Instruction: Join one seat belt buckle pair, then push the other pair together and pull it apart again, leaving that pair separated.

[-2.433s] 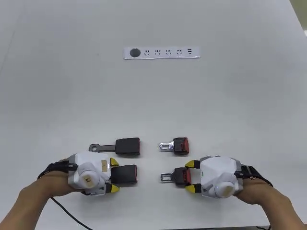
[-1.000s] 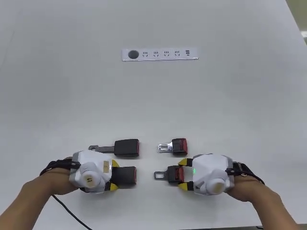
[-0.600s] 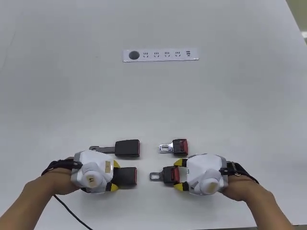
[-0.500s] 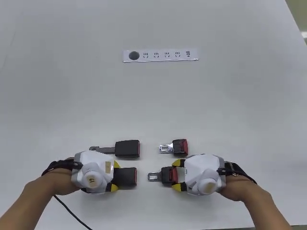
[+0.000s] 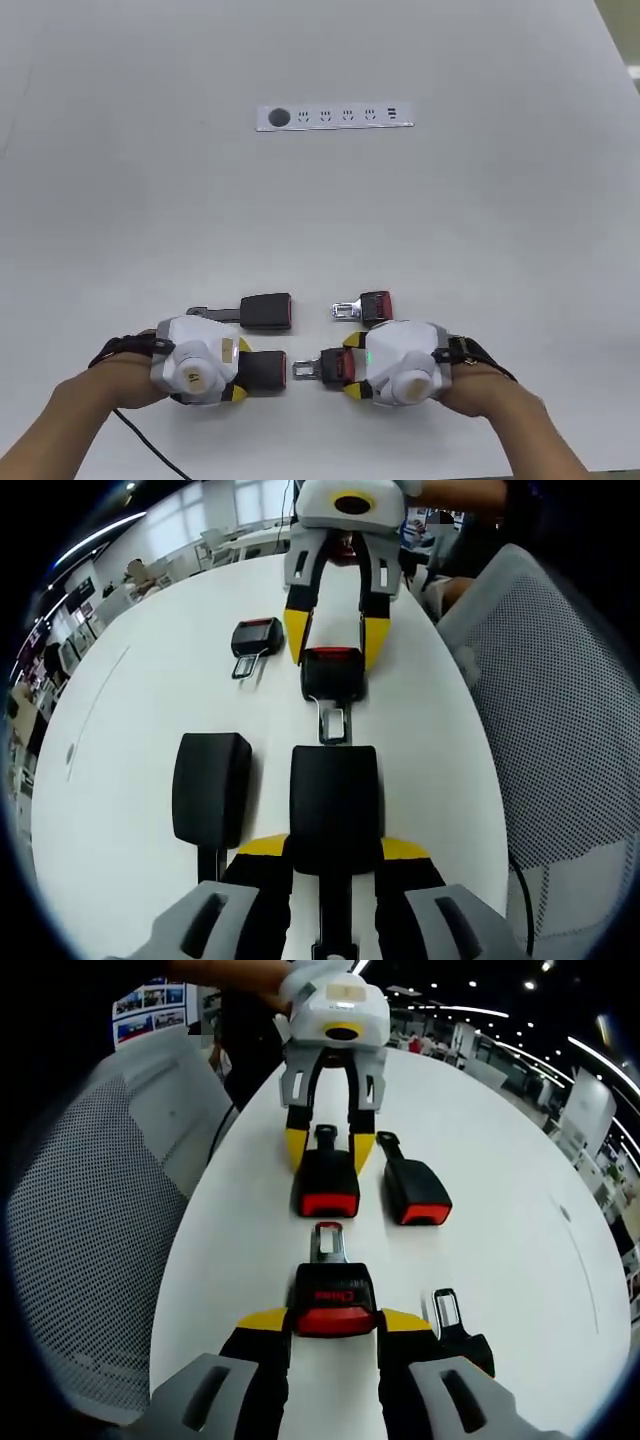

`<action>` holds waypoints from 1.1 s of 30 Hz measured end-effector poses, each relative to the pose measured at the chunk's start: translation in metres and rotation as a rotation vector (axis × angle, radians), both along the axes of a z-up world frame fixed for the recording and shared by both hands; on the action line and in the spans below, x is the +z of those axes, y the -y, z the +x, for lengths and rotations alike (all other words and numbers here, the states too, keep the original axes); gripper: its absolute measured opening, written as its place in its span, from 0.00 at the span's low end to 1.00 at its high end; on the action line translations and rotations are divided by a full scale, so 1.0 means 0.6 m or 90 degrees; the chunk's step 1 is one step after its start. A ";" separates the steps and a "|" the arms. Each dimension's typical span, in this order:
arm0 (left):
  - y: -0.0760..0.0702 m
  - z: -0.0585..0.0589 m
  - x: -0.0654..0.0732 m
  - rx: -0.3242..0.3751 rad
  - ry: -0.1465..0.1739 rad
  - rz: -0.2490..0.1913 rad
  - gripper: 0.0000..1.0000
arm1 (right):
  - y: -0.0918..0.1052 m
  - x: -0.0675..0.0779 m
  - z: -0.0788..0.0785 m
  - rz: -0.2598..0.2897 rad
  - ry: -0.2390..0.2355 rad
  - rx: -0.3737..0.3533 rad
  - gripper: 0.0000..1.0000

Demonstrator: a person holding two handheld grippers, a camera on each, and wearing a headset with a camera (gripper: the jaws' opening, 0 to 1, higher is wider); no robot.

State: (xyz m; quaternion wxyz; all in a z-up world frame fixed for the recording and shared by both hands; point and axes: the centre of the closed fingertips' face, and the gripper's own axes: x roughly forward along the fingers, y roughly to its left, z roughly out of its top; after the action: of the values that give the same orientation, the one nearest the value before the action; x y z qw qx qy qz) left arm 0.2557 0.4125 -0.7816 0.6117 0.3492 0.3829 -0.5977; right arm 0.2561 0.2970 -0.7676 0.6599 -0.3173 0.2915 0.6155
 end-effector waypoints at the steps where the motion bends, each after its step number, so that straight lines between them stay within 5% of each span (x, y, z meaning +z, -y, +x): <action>1: 0.000 0.000 0.000 0.000 0.000 0.000 0.32 | -0.001 0.000 0.000 0.000 0.000 0.001 0.30; 14: 0.003 0.000 0.003 0.004 0.000 0.002 0.32 | -0.034 0.005 -0.002 0.026 -0.012 -0.011 0.30; 33: 0.005 -0.001 0.005 0.016 0.005 -0.009 0.32 | -0.032 0.003 -0.003 0.090 -0.006 -0.042 0.29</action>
State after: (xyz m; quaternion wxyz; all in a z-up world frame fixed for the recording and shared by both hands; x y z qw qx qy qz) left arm 0.2549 0.4097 -0.7783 0.6231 0.3428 0.3806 -0.5911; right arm 0.2543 0.3164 -0.7656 0.6994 -0.2573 0.2607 0.6137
